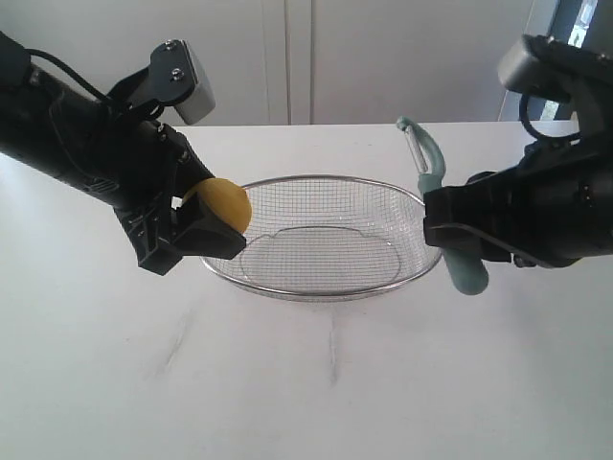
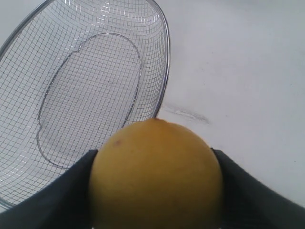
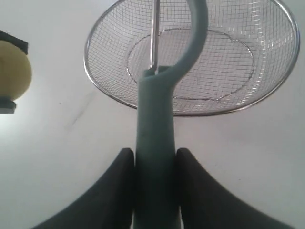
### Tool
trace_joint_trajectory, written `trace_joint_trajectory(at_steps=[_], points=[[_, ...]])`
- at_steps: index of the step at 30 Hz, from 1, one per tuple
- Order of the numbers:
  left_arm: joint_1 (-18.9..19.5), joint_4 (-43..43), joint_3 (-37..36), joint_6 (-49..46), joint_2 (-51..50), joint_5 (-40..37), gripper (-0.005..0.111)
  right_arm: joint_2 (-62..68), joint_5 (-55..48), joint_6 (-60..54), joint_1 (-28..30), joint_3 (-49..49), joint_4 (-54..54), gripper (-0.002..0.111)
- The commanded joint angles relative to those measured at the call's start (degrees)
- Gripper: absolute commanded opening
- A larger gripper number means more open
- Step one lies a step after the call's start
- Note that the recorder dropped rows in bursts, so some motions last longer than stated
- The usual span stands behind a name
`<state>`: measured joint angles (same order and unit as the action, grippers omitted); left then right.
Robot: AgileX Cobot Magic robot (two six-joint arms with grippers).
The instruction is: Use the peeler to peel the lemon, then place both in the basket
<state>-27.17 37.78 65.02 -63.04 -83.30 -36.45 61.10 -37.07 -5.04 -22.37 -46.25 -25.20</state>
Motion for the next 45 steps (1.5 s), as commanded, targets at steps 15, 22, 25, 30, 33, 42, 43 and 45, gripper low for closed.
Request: trace_joint_trajectory(at_steps=[15,22,25,30,33,42,43,45], points=[[-0.3,1.3,-0.4,0.2,0.7,-0.8,0.000,18.3,6.4,-27.0,0.2,6.3,-37.3,0.000],[-0.3,1.3,-0.4,0.2,0.7,-0.8,0.000,23.4,-1.8,-42.2,0.2,6.3,-54.6,0.000],[-0.3,1.3,-0.4,0.2,0.7,-0.8,0.000,25.6,-4.9,-47.6,0.2,6.3,-60.8,0.000],[-0.3,1.3,-0.4,0.2,0.7,-0.7,0.000,28.3,-8.6,-52.6,-1.0,6.3,-66.6,0.000],[-0.3,1.3,-0.4,0.2,0.7,-0.6,0.000,29.2,-8.5,-54.0,-3.1,5.7,-68.1,0.000],[-0.3,1.3,-0.4,0.2,0.7,-0.6,0.000,29.6,-8.1,-54.0,-7.2,2.8,-69.7,0.000],[-0.3,1.3,-0.4,0.2,0.7,-0.6,0.000,29.6,-8.1,-54.0,-7.3,2.7,-69.8,0.000],[-0.3,1.3,-0.4,0.2,0.7,-0.6,0.000,29.6,-8.3,-54.0,-7.3,2.4,-69.7,0.000]])
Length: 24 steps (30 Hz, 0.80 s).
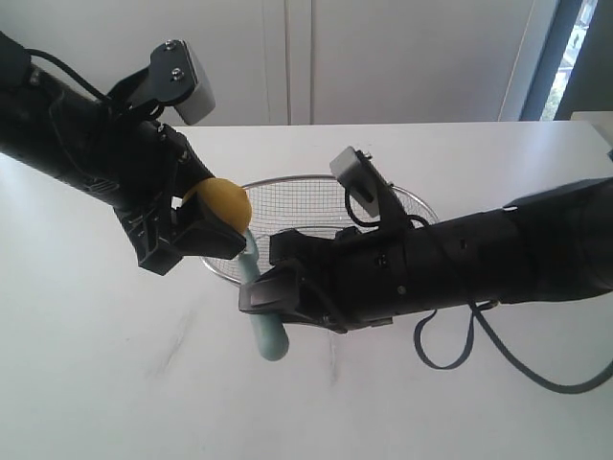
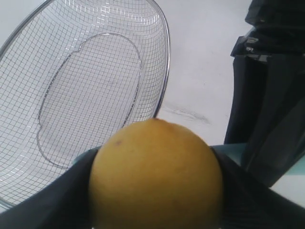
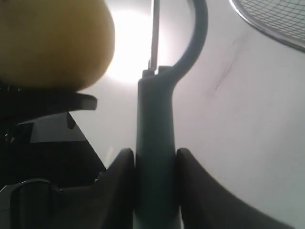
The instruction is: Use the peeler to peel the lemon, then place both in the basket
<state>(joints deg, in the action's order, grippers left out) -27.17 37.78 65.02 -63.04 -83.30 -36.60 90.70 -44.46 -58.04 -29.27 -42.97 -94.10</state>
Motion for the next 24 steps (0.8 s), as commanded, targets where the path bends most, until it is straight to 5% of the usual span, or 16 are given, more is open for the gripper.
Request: trace_joint_trajectory(at_steps=[1,24], points=[[-0.3,1.3,-0.4,0.2,0.7,-0.4,0.000,0.0,-0.9,-1.0,-0.4,-1.0,-0.9,0.000],[-0.3,1.3,-0.4,0.2,0.7,-0.4,0.000,-0.6,-3.2,-1.0,2.6,-1.0,1.2,0.000]])
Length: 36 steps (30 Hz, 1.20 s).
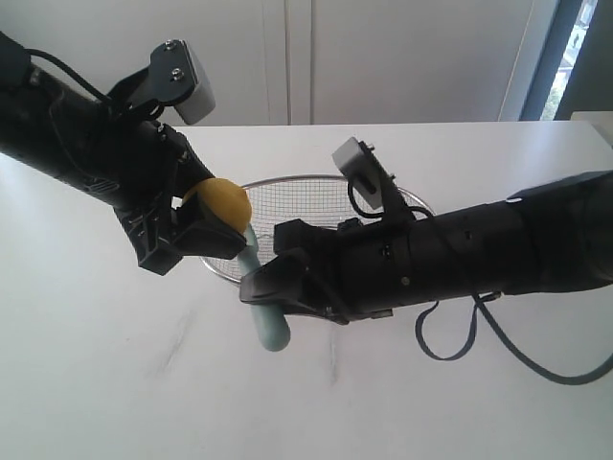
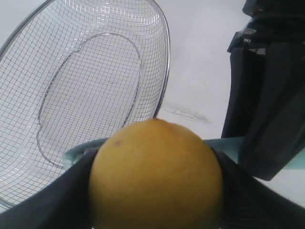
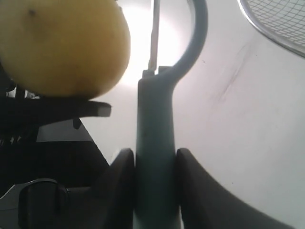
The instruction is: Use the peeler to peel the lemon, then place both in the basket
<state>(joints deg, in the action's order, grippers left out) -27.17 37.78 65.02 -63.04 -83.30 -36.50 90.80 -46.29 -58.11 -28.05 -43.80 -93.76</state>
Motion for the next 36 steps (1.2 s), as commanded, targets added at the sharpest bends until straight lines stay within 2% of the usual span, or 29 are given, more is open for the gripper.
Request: trace_joint_trajectory(at_steps=[1,27,36], points=[[-0.3,1.3,-0.4,0.2,0.7,-0.5,0.000,-1.3,-1.1,-0.8,1.4,-0.1,1.3,0.000],[-0.3,1.3,-0.4,0.3,0.7,-0.7,0.000,-7.4,0.3,-0.2,3.5,-0.1,2.7,0.000],[-0.3,1.5,-0.4,0.3,0.7,-0.8,0.000,-13.3,-3.5,-0.1,4.1,-0.1,2.7,0.000]])
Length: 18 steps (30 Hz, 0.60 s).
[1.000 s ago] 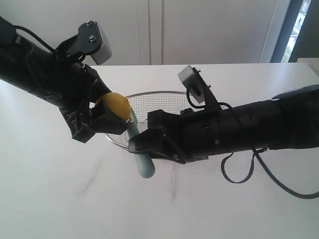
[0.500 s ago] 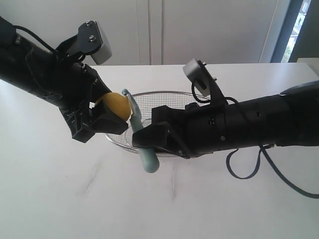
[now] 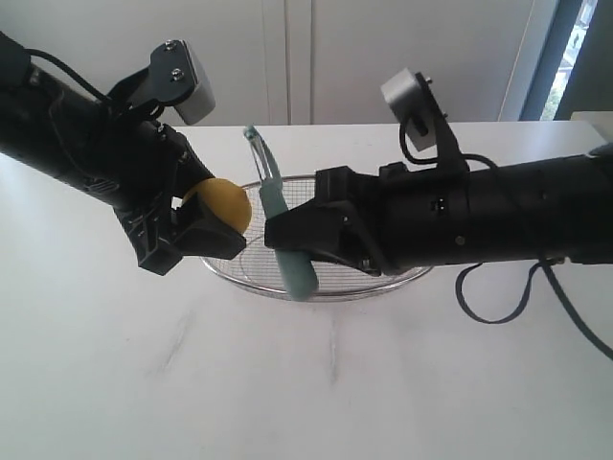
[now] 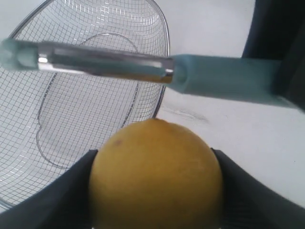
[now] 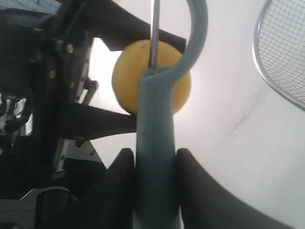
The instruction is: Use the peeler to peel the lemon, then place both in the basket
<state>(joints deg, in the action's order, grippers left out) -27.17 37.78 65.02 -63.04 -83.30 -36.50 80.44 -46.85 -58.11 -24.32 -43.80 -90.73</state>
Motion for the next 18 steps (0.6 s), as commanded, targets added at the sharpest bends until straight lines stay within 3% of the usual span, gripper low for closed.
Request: trace_joint_trajectory(at_steps=[1,9,13,18], points=[[-0.3,1.5,-0.4,0.3,0.7,-0.8,0.000,-4.0,-3.2,-0.1,0.4,-0.1,0.0,0.000],[-0.3,1.5,-0.4,0.3,0.7,-2.5,0.000,-14.1,-1.5,-0.1,0.4,-0.1,14.1,0.000],[-0.3,1.5,-0.4,0.5,0.7,-4.5,0.000,-19.6,4.5,0.2,0.4,-0.1,29.1,0.000],[-0.3,1.5,-0.4,1.6,0.7,-5.5,0.000,-25.4,15.1,11.0,0.4,-0.1,47.3,0.000]])
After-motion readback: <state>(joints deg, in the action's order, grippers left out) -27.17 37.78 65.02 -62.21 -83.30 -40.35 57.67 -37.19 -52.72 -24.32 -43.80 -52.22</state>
